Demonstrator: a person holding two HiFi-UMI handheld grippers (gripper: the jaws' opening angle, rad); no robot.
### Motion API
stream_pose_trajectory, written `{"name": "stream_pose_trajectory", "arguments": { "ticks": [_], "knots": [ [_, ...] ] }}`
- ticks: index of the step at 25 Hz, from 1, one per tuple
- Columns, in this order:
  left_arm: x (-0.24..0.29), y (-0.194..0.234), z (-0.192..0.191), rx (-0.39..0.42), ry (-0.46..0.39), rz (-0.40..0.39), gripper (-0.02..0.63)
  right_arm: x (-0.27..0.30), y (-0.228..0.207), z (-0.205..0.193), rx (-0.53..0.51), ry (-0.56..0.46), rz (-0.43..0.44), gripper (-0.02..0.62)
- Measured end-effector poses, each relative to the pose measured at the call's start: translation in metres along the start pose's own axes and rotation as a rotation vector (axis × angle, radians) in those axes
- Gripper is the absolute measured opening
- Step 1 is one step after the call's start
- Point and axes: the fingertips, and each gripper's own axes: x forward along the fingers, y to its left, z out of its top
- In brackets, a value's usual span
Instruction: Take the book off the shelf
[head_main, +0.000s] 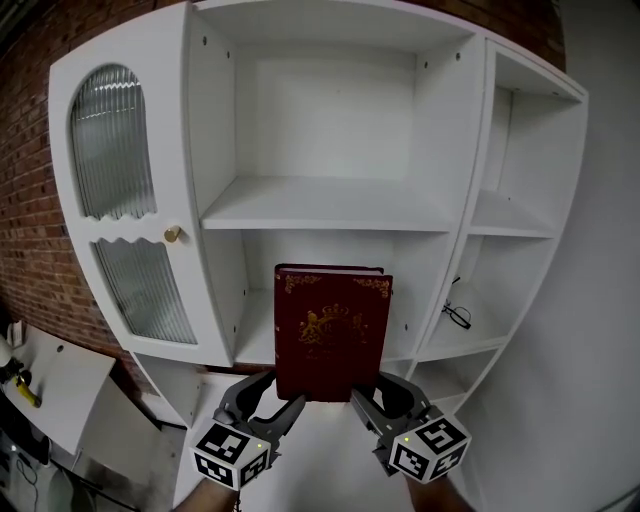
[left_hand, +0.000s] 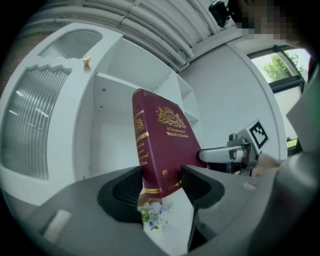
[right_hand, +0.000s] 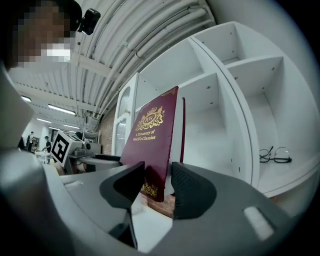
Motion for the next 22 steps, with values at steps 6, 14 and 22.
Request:
{"name": "stream_pose_trajectory", "arguments": {
  "ticks": [6, 14, 22],
  "knots": [
    [-0.017, -0.013, 0.020, 0.035, -0.026, -0.013, 0.250, -0.017, 0.015, 0.013, -0.016, -0.023, -0.005, 0.187],
    [-0.031, -0.026, 0.023, 0.025, -0.028, -0.048, 0.252, -0.036, 0.030, 0.015, -0.014, -0.018, -0.028, 0.184],
    [-0.043, -0.034, 0.018, 0.030, -0.013, -0.070, 0.253, -0.046, 0.041, 0.009, -0.001, -0.008, -0.047, 0.183]
  ]
}}
